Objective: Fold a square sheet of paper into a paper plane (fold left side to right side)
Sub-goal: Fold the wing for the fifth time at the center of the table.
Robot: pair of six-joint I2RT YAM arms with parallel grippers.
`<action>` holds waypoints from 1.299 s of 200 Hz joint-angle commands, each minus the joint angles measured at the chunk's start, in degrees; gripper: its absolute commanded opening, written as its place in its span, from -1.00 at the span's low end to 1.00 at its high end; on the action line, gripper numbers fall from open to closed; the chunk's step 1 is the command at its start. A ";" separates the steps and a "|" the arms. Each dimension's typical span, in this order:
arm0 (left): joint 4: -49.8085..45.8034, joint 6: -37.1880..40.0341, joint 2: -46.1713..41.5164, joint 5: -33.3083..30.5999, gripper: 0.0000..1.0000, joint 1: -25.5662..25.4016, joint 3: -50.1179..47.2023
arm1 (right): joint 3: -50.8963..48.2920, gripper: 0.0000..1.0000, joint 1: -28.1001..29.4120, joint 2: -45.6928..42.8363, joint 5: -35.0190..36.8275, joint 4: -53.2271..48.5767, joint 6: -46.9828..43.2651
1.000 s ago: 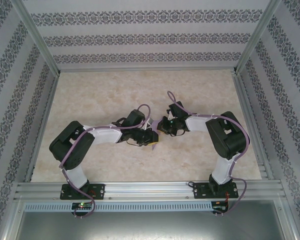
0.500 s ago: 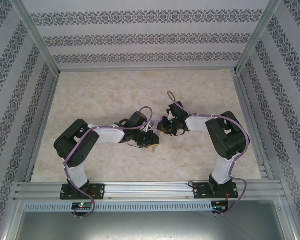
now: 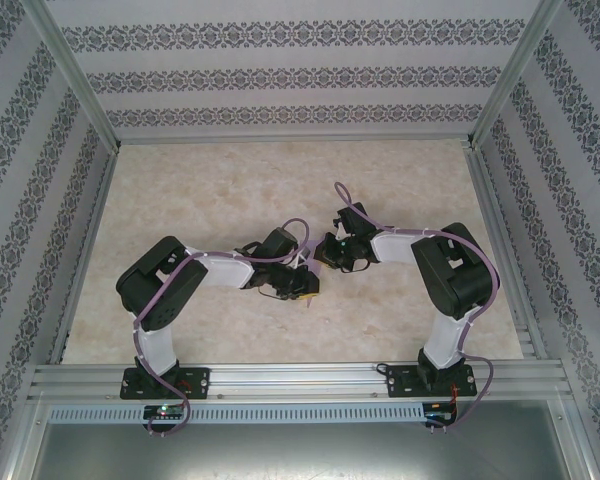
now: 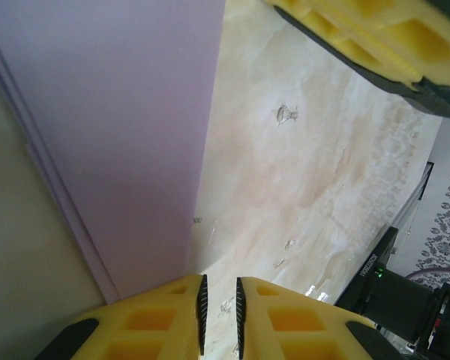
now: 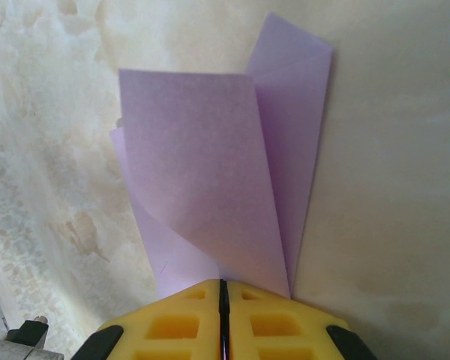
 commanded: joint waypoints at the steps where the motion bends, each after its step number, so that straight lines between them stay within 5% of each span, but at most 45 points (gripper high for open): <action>1: -1.22 0.15 0.88 -1.18 -0.58 -1.25 -1.22 | -1.85 -0.82 -0.17 2.79 2.98 -5.09 -1.46; 116: 0.83 -1.26 -1.02 -4.49 -0.92 -1.25 -6.68 | -8.63 -0.89 0.17 -10.91 -6.56 6.90 -4.68; 260: -0.17 -0.79 -1.92 -4.53 -0.94 -1.22 -6.23 | -3.87 -0.90 1.61 -0.14 -4.94 7.34 -7.18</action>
